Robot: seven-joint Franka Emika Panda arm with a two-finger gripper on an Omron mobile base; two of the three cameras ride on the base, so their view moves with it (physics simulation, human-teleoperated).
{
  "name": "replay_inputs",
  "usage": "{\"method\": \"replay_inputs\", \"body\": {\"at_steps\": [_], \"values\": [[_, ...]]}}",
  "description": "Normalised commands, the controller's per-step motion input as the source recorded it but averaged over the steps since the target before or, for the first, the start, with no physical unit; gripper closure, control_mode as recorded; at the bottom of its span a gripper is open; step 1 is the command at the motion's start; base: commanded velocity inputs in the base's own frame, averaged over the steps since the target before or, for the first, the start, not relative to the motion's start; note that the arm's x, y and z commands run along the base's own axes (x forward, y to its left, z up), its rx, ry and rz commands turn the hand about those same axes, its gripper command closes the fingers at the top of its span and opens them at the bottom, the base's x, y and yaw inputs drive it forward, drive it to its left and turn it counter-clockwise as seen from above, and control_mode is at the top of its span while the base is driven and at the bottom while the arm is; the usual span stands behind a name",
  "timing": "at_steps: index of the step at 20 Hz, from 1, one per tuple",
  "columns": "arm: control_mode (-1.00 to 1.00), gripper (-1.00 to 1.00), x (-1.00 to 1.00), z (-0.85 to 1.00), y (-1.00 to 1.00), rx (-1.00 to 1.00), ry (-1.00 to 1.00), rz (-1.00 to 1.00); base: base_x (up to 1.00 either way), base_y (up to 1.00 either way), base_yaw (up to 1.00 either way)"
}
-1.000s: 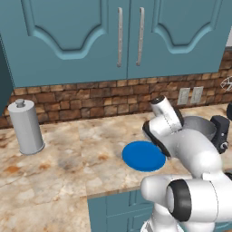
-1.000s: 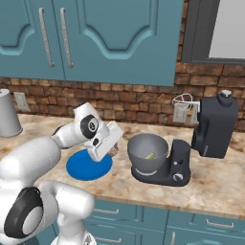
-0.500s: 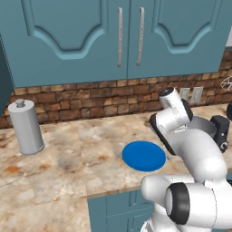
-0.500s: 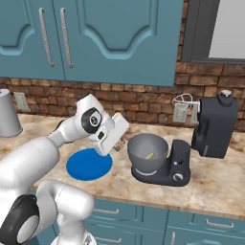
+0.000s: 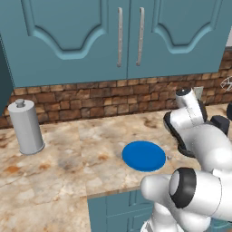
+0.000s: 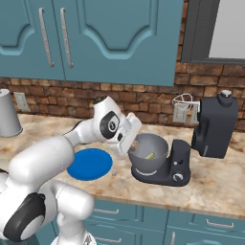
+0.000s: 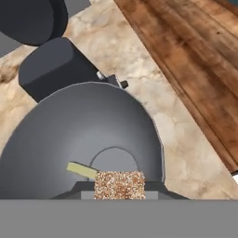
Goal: Add butter and sugar cubes to the stand mixer bowl and then turn on the stand mixer to begin making frosting.
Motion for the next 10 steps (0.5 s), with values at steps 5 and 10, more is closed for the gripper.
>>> {"method": "replay_inputs", "body": {"at_steps": [5, 10], "values": [[-1.00, 1.00, 0.29, -0.01, -0.39, 0.11, 0.01, 0.19, 0.00, 0.00, 0.00], [-1.00, 1.00, 0.44, -0.08, -0.25, 0.14, 0.09, 0.17, 0.00, 0.00, 0.00]]}}
